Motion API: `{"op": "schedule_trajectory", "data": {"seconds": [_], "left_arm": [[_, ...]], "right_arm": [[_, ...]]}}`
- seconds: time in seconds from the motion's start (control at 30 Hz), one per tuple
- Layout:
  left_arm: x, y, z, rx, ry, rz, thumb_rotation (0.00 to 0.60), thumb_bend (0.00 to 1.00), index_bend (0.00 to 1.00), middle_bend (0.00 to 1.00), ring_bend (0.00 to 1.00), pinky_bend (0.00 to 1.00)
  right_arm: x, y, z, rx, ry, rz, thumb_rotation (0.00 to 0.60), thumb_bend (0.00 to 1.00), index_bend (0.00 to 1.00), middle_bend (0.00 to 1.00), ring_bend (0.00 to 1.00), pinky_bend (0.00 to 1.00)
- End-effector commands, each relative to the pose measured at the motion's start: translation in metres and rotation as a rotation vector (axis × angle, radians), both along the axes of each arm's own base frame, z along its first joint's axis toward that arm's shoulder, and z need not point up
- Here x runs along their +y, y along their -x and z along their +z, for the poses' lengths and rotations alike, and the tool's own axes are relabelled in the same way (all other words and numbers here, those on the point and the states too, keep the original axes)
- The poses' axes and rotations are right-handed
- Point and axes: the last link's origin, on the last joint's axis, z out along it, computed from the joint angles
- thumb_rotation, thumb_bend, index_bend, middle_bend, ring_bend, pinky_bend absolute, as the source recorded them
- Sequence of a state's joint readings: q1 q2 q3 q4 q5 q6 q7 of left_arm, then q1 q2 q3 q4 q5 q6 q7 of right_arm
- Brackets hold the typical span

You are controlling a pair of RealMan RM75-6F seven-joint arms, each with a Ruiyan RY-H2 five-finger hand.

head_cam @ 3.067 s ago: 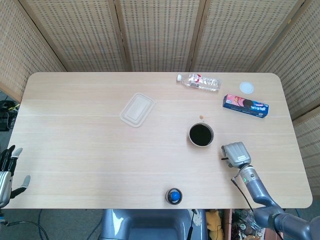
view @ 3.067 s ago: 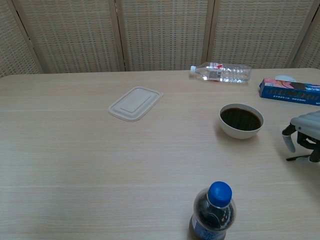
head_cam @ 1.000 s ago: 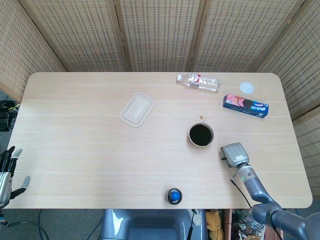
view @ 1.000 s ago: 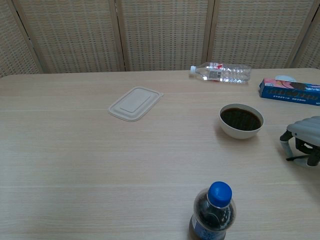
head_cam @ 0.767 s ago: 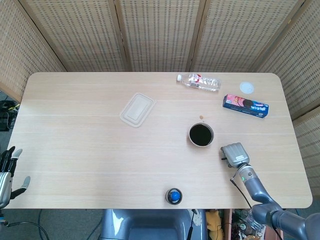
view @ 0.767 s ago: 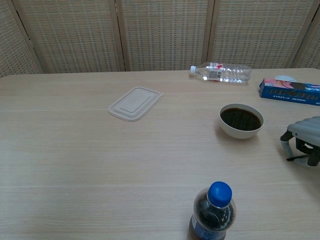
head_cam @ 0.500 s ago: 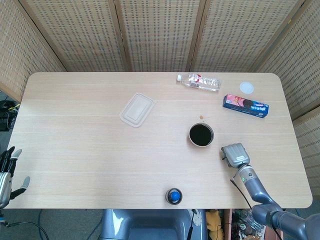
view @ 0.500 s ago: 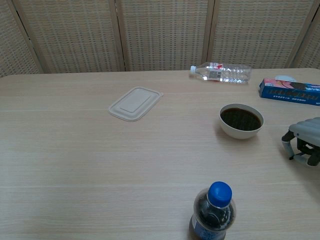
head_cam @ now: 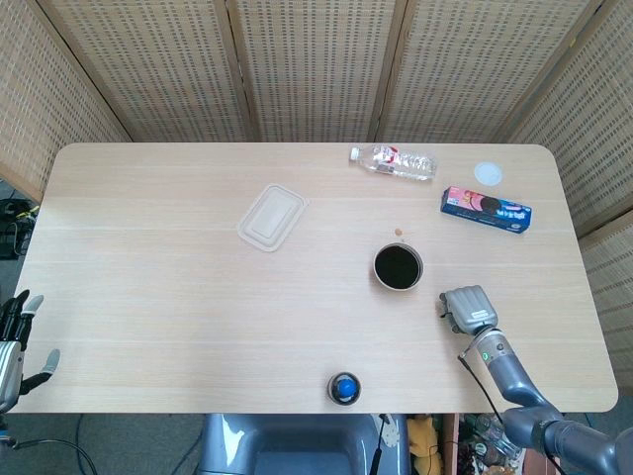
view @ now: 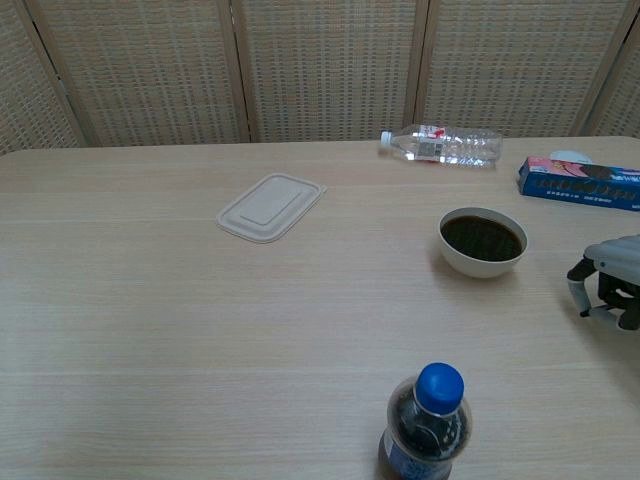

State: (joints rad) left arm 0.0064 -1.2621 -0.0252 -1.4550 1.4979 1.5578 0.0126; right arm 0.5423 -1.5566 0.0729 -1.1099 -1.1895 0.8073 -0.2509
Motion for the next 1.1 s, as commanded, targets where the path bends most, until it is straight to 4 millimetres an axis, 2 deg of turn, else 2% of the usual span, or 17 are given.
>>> {"op": "schedule_trajectory", "data": {"seconds": [0.03,0.2,0.53,0.57,0.63,0.93,1.1], "left_arm": [[0.000,0.000,0.000,-0.001,0.000,-0.001,0.600,0.37,0.02,0.00,0.00,0.00],[0.001,0.000,-0.001,-0.005,0.002,-0.003,0.600,0.37,0.02,0.00,0.00,0.00],[-0.001,0.002,-0.001,-0.008,0.001,0.006,0.600,0.37,0.02,0.00,0.00,0.00],[-0.002,0.004,0.000,-0.007,-0.002,0.012,0.600,0.37,0.02,0.00,0.00,0.00],[-0.003,0.005,0.001,-0.007,-0.003,0.017,0.600,0.37,0.02,0.00,0.00,0.00],[-0.007,0.011,0.003,-0.004,-0.009,0.037,0.600,0.37,0.02,0.00,0.00,0.00],[-0.008,0.011,0.003,-0.003,-0.009,0.042,0.600,0.37,0.02,0.00,0.00,0.00]], "right_arm": [[-0.004,-0.010,0.014,-0.077,0.016,-0.011,0.600,0.73,0.65,0.98,0.96,0.97],[-0.014,-0.040,0.039,-0.255,0.030,-0.033,0.600,0.74,0.66,0.98,0.96,0.98],[-0.032,-0.079,0.058,-0.539,0.005,-0.115,0.600,0.76,0.68,0.98,0.96,0.98],[-0.037,-0.088,0.057,-0.605,-0.001,-0.136,0.600,0.76,0.68,0.98,0.96,0.98],[-0.043,-0.095,0.058,-0.659,-0.016,-0.164,0.600,0.76,0.68,0.98,0.96,0.98],[-0.065,-0.121,0.052,-0.847,-0.060,-0.247,0.600,0.76,0.68,0.98,0.96,0.98],[-0.077,-0.129,0.046,-0.905,-0.070,-0.284,0.600,0.76,0.68,0.98,0.96,0.98]]}}
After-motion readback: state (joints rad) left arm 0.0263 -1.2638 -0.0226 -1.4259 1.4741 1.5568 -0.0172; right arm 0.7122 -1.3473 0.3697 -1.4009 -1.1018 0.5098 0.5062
